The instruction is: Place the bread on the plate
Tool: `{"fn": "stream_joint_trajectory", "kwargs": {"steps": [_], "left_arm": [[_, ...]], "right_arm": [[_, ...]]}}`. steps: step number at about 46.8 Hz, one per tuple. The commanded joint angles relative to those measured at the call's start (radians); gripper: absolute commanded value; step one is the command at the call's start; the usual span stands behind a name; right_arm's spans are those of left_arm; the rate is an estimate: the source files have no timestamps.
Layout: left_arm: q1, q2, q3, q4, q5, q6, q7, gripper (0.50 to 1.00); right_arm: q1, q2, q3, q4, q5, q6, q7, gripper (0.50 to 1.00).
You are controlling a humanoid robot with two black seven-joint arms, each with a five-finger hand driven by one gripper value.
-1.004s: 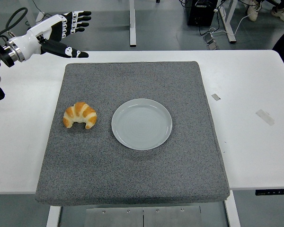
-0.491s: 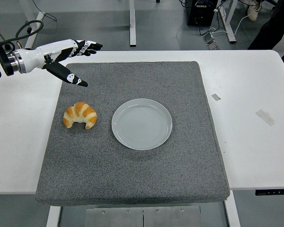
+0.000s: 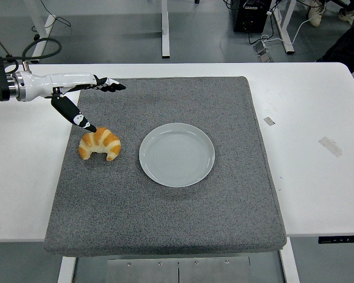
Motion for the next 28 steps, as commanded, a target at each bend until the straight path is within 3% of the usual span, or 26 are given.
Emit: {"fn": "stream_joint_trajectory", "kwargs": {"steps": [1, 28], "left_arm": [[-0.001, 0.003, 0.002, -0.004, 0.036, 0.002, 0.0, 0.975], [-0.004, 0.005, 0.035, -0.007, 0.152, 0.029, 0.0, 0.966]], "right_arm": [[-0.001, 0.0, 0.0, 0.0, 0.001, 0.0, 0.0, 1.0], [0.001, 0.0, 0.0, 0.0, 0.001, 0.0, 0.0, 1.0]]}}
